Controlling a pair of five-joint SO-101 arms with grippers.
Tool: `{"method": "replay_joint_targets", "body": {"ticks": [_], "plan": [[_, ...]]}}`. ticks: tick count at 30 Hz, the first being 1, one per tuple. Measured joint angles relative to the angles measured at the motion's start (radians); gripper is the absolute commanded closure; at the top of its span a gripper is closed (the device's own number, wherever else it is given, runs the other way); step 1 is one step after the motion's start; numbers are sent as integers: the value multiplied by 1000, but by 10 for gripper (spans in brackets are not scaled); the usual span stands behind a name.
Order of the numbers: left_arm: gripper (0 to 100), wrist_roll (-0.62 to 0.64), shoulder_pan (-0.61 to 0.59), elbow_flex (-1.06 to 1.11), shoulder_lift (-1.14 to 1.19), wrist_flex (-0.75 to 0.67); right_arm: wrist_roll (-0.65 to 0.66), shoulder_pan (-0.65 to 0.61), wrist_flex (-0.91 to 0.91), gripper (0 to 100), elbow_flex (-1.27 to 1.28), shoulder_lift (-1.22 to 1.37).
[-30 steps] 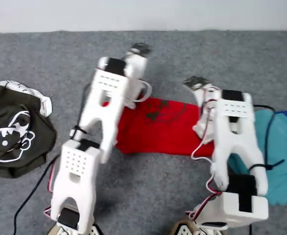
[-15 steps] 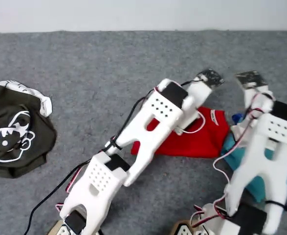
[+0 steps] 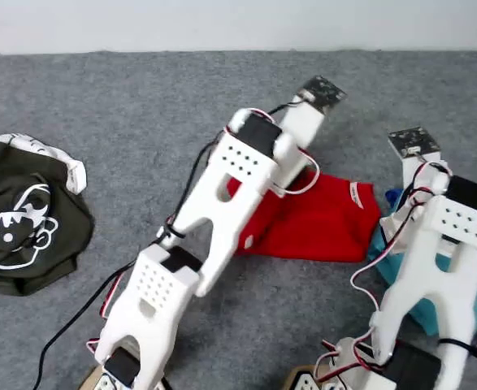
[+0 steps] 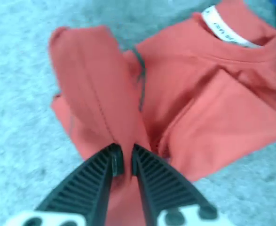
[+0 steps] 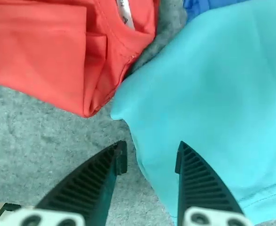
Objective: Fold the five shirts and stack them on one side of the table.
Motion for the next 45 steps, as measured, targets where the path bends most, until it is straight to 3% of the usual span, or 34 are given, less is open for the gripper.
{"method": "replay_joint_targets", "body": {"ticks": [9,15,22,33,38,42,45], "plan": [[987,20,133,-41,0,-6,2,3,-5,816,3,0],[986,77,138,-61,3,-160,26,71,-5,816,3,0],[979,100,167,-69,204,-209,58,137,-5,816,3,0],[755,100,193,-288,226,-170,60,138,-5,816,3,0],[739,100,229,-358,226,-170,60,138,-5,816,3,0],[739,95,193,-394,226,-127,60,138,-5,816,3,0],[739,44,84,-408,226,-83,60,135,-5,816,3,0]]}}
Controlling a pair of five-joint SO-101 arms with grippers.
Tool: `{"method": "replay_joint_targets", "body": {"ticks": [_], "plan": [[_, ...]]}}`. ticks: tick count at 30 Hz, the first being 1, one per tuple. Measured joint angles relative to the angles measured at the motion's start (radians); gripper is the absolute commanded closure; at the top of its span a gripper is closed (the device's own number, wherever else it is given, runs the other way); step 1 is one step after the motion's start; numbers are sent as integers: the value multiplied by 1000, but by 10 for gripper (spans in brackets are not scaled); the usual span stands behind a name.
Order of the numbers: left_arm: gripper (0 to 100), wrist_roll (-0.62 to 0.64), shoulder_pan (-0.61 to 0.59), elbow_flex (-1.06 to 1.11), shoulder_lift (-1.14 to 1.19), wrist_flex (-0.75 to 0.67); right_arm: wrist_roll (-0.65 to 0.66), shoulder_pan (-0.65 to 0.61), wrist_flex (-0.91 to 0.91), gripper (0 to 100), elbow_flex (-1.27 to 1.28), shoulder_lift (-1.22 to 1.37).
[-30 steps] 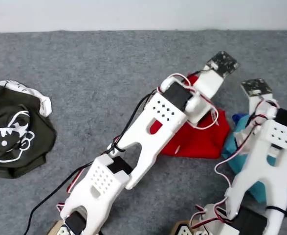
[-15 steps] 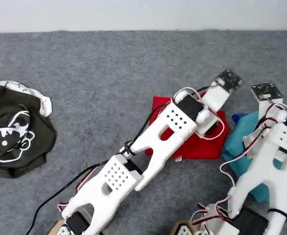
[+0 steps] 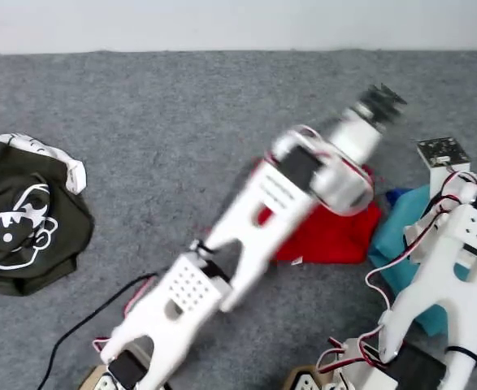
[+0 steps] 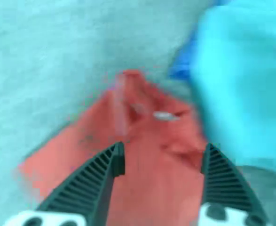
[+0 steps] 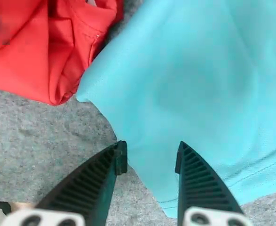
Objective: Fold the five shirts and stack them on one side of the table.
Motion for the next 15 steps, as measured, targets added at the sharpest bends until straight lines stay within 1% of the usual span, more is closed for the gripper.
{"method": "replay_joint_targets", "body": {"ticks": [2,4,6,11,15], "plan": [[739,-34,-89,0,0,8,-11,-32,-8,816,0,0],[739,-55,-172,2,0,11,-64,-84,-38,816,0,0],[739,-60,-229,18,25,11,-127,-152,-78,816,0,0],[739,-64,-253,57,170,8,-238,-384,-187,816,0,0],[739,-63,-258,48,273,6,-281,-571,-264,816,0,3]]}}
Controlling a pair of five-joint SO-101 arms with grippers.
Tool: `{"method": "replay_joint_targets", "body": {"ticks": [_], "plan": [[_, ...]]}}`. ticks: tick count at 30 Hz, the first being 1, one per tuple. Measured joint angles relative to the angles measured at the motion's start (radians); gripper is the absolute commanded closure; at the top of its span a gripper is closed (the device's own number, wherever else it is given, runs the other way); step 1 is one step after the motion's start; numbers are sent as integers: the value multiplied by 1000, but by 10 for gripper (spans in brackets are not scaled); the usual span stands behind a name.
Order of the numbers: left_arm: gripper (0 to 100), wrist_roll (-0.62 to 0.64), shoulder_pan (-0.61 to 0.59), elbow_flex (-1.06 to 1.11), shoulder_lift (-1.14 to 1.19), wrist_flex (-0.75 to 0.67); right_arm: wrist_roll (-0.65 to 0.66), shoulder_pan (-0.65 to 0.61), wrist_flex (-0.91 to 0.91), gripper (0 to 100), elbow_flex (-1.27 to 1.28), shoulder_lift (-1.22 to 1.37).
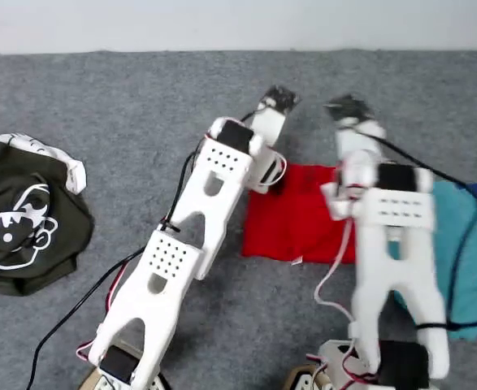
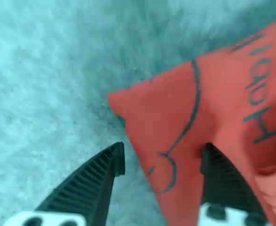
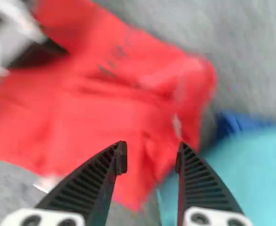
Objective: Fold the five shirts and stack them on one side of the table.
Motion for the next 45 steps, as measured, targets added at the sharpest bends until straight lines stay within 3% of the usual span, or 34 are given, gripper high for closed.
{"method": "replay_joint_targets", "body": {"ticks": [8,18,33,39,45], "plan": [[739,-2,-20,-190,133,3,-14,-249,-74,816,0,198],[739,3,-31,-249,172,31,-17,-275,-164,816,-20,331],[739,0,-29,-249,172,37,-12,21,-160,816,80,370],[739,0,-29,-249,172,37,-12,106,-153,816,155,247],[739,0,-29,-249,172,37,-12,176,-31,816,219,37]]}}
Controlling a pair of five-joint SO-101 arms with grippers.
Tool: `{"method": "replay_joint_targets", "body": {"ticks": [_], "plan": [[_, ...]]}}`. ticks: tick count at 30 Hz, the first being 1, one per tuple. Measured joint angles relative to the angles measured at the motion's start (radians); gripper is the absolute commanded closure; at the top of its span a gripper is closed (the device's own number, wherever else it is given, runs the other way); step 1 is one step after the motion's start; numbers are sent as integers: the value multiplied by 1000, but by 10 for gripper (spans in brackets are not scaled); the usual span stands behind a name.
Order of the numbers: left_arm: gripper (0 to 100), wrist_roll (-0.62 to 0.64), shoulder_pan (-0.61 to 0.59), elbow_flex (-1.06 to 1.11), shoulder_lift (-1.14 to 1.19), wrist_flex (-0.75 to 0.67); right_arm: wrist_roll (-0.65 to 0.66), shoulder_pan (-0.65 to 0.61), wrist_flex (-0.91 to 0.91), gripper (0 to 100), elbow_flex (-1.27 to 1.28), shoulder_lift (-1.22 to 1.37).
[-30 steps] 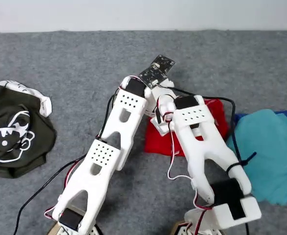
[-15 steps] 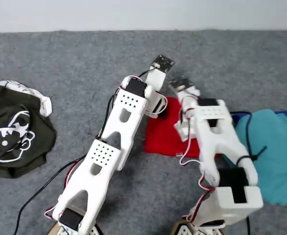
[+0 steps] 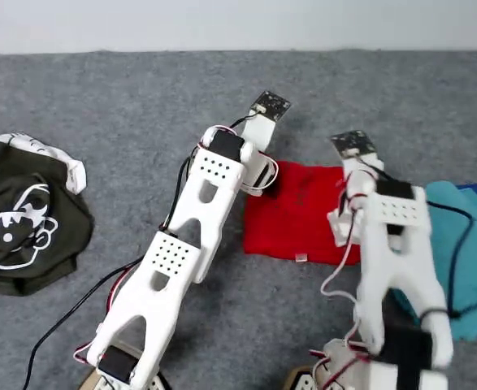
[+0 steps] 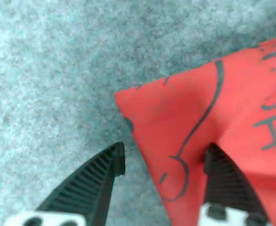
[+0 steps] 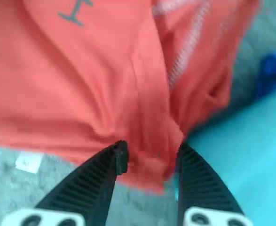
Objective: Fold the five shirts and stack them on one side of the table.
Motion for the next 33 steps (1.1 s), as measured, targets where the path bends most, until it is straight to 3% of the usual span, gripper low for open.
{"method": "replay_joint_targets", "body": {"ticks": [6,12,16,28,33], "plan": [[739,0,0,0,0,0,0,84,28,813,21,-172],[739,0,0,0,0,0,0,86,-52,809,23,-181],[739,0,0,0,-18,25,0,86,-106,730,-17,-153],[739,-5,-3,0,-213,43,0,-14,-118,721,-407,483],[739,-5,-3,0,-288,43,0,-14,-117,768,-575,729]]}}
